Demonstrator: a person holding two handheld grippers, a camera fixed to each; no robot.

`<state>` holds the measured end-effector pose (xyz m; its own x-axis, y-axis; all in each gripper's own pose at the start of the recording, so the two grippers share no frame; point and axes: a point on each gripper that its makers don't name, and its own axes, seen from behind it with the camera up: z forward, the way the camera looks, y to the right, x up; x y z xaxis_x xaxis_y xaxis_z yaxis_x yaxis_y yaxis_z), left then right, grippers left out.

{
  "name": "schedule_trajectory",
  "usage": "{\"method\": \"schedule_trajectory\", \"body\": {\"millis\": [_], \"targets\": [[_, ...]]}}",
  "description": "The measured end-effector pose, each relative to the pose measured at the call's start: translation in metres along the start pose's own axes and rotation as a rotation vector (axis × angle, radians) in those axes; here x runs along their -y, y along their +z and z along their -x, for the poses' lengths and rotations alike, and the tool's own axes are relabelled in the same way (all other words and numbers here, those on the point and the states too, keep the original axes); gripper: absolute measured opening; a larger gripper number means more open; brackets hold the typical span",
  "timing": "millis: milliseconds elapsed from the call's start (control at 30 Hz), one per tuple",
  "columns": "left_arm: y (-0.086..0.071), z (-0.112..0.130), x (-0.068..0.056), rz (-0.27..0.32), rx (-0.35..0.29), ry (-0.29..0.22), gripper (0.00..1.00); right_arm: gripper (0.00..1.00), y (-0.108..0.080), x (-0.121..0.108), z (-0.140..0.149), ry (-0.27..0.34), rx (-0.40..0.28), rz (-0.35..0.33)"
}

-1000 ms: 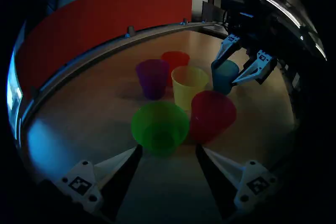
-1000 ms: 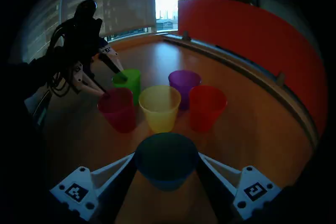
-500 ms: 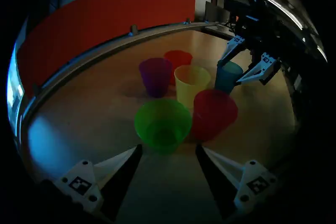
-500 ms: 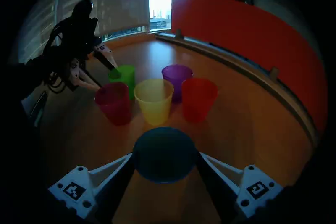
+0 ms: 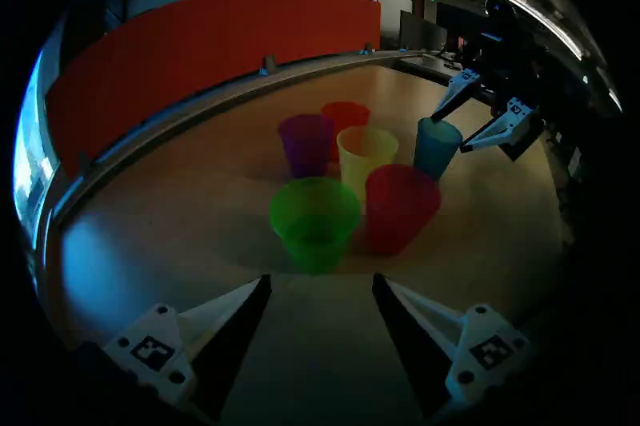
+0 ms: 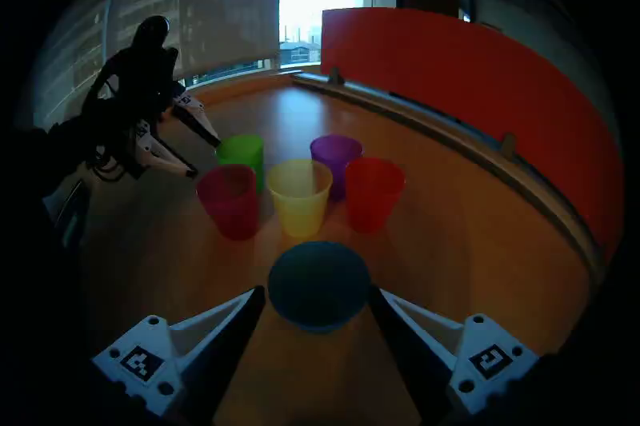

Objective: Pour water

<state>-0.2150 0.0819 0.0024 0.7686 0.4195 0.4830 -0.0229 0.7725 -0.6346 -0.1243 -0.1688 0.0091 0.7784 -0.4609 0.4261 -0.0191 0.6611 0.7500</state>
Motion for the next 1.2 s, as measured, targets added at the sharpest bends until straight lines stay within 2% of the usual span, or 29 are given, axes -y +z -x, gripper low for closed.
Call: {"method": "schedule_trajectory", "body": {"millis": [267,467,800,967,1200], "targets": [[-0.023,-0.008,-0.01,-0.032,-0.064,-0.011,0.94,1.0,-0.025,0.006,0.002,0.011,-0.035,0.031],[-0.042,-0.028,-0.021,-0.059,-0.15,-0.017,0.94,1.0,-0.047,0.012,-0.001,0.008,-0.079,0.067],[-0.073,-0.074,-0.031,-0.162,-0.38,-0.055,0.94,1.0,-0.071,0.02,-0.02,0.048,-0.241,0.141],[-0.082,-0.083,-0.035,-0.207,-0.461,-0.077,0.94,1.0,-0.081,0.014,-0.028,0.071,-0.329,0.203],[-0.107,-0.093,-0.031,-0.318,-0.559,-0.089,0.94,1.0,-0.102,-0.001,-0.04,0.122,-0.449,0.308]]}}
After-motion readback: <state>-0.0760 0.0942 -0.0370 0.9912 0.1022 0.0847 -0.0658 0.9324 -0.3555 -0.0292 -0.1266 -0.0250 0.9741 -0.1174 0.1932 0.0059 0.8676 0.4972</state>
